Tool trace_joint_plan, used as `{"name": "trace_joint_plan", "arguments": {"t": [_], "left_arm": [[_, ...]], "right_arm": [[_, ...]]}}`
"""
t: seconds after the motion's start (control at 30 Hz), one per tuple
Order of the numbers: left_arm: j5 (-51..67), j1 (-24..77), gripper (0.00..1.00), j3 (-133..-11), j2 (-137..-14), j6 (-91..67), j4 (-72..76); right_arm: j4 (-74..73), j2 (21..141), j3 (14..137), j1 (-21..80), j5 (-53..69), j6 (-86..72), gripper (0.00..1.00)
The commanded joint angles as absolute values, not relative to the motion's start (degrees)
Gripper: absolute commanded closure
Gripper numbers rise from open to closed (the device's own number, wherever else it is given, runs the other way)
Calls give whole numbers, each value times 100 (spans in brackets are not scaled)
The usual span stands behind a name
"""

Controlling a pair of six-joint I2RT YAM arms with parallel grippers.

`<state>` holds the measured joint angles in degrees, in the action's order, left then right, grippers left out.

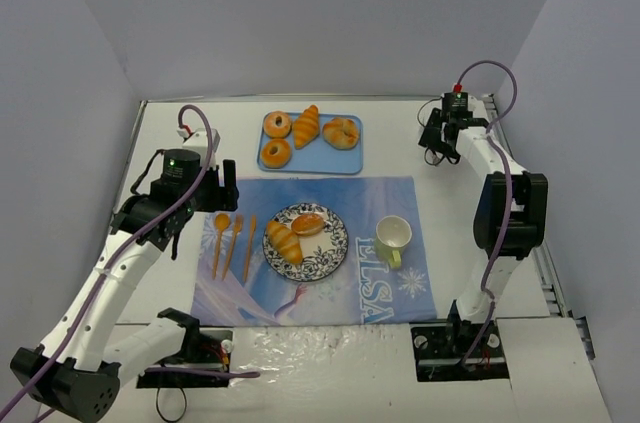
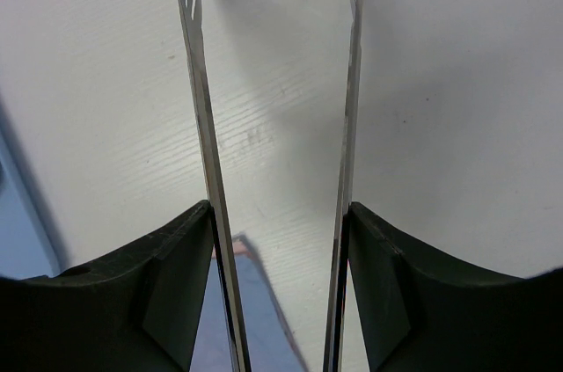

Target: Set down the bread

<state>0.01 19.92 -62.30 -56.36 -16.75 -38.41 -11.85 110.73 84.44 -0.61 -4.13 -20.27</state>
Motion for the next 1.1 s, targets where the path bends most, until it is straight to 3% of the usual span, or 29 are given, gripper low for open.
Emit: {"name": "trace_joint_plan", "arguments": {"t": [0.0,0.43,1.07], "left_arm": [[0,2025,31,-6390,-5582,-1723,-3612],[0,2039,31,-6390,-5625,-1723,-3612],[0,2039,31,-6390,-5627,-1723,-3612]], "right_arm": [[-935,11292,8781,-213,-878,-1899,44],[-828,11840,8555,-246,-881,-1837,33],[-969,11654,8393,-213,-791,-1903,16]]}}
